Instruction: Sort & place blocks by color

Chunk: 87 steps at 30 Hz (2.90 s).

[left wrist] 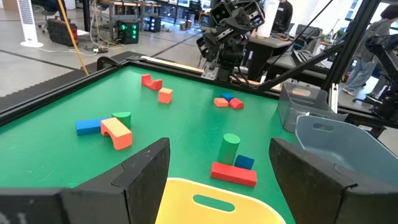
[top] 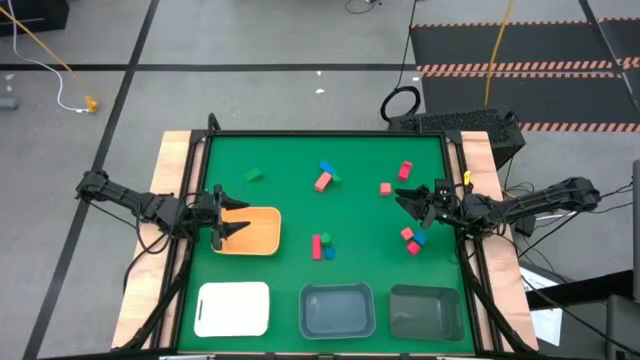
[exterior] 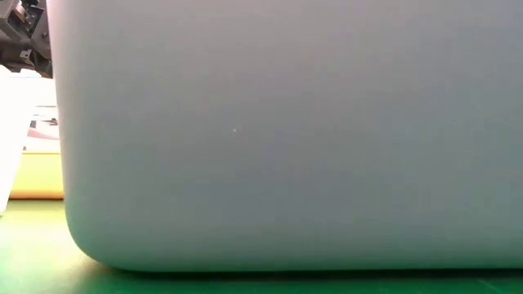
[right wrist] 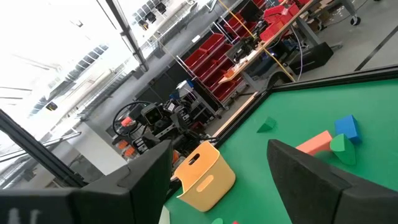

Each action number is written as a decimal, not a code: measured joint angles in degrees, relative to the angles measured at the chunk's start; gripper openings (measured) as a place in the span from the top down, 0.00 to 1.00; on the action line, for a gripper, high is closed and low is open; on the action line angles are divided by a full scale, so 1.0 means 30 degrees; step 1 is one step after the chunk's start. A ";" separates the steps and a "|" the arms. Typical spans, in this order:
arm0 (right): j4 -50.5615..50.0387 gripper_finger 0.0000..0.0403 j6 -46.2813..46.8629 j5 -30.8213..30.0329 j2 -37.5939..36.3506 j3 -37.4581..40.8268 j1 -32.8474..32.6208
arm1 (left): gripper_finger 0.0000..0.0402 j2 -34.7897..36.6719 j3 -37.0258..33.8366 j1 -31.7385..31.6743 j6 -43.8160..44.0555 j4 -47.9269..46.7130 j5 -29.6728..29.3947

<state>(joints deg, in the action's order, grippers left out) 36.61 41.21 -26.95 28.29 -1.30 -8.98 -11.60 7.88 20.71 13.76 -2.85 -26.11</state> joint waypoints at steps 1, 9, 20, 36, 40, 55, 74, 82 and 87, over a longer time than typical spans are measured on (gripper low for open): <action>-0.0004 0.37 0.0015 0.0002 0.0005 -0.0001 -0.0002 | 0.32 0.0000 0.0000 0.0000 -0.0005 0.0000 0.0007; -0.0001 0.37 -0.0004 0.0000 0.0001 0.0006 0.0003 | 0.32 -0.0003 -0.0002 0.0000 0.0097 0.0026 0.0002; 0.0003 0.37 0.0003 0.0001 0.0000 0.0001 0.0002 | 0.32 -0.0003 -0.0004 0.0000 0.1048 0.0047 0.0007; -0.0001 0.37 -0.0001 -0.0002 0.0007 -0.0001 -0.0001 | 0.31 -0.0005 0.0000 -0.0022 0.1507 0.3479 0.0488; -0.0003 0.37 0.0015 0.0000 0.0000 -0.0001 -0.0003 | 0.30 -0.0005 0.0000 -0.0022 0.0909 0.4528 0.0494; 0.0002 0.37 0.0015 0.0004 0.0000 0.0002 0.0002 | 0.30 -0.0909 0.0007 -0.1459 -0.1224 0.9972 0.1574; 0.0003 0.37 0.0000 -0.0003 0.0000 0.0006 -0.0004 | 0.30 -0.8759 0.6078 -0.4916 -0.0882 0.2184 0.1861; 0.0003 0.37 0.0008 -0.0003 0.0007 0.0006 0.0003 | 0.30 -1.1940 0.7209 -0.6627 -0.0633 0.1783 0.3874; -0.0004 0.37 0.0015 0.0004 0.0000 0.0001 0.0003 | 0.30 -1.4203 0.7235 -0.7523 0.0642 0.2067 0.3912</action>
<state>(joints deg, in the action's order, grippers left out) 36.60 41.25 -26.94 28.29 -1.29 -8.97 -54.21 29.58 -1.86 15.69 3.35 -14.37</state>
